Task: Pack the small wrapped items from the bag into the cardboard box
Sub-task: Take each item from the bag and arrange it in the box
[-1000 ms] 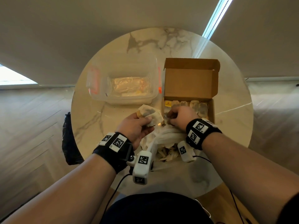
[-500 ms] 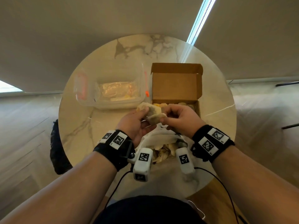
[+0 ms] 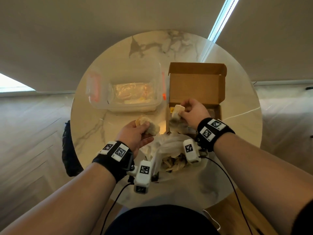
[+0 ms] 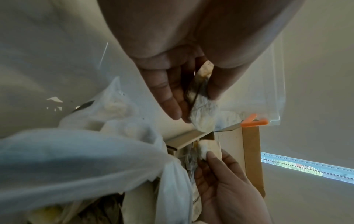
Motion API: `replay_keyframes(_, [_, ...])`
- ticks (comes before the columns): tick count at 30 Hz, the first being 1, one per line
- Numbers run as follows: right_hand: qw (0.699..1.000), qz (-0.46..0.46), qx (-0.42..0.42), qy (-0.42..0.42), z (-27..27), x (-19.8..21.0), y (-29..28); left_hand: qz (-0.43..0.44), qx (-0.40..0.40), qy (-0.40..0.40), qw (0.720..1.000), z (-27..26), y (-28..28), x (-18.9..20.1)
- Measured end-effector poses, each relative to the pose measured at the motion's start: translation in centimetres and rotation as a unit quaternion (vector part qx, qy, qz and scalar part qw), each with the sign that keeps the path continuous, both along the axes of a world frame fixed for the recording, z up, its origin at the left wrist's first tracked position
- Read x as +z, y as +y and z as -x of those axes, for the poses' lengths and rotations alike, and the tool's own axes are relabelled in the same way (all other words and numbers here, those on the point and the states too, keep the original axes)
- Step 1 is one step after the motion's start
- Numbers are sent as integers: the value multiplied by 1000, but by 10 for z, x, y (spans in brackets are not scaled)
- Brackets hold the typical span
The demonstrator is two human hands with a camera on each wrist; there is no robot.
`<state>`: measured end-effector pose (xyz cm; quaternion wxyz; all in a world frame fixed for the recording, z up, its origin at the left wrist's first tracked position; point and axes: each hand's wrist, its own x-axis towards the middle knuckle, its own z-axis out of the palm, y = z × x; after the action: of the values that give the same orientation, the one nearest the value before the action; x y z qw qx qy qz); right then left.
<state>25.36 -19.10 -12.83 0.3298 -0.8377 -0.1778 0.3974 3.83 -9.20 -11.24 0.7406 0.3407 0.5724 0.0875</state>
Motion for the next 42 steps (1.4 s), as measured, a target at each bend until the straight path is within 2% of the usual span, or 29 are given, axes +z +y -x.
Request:
replay_keyframes(3, [997, 27, 52, -59, 3, -4, 11, -5, 1, 0, 1000, 5, 5, -3])
replay_keyframes(7, [989, 29, 30, -140, 2, -10, 4, 7, -5, -4, 1000, 8, 5, -7])
replay_keyframes(9, [983, 44, 56, -168, 3, -14, 2, 8, -8, -1, 1000, 8, 3, -10])
replay_keyframes(14, [977, 76, 132, -151, 6, -20, 14, 7, -29, 3, 1000, 6, 0, -14])
replay_keyframes(20, [965, 107, 179, -158, 5, -20, 16, -8, -66, 8, 998, 0, -1, -16])
replay_keyframes(34, [935, 84, 283, -195, 3, -21, 20, -2, -63, 5, 998, 0, -5, -10])
replay_keyframes(38, [949, 72, 260, -161, 2, -7, 16, 13, -46, -11, 999, -8, -7, -3])
replay_keyframes(42, [987, -7, 150, -63, 6, 29, -2, 13, -53, -51, 997, -22, -10, 10])
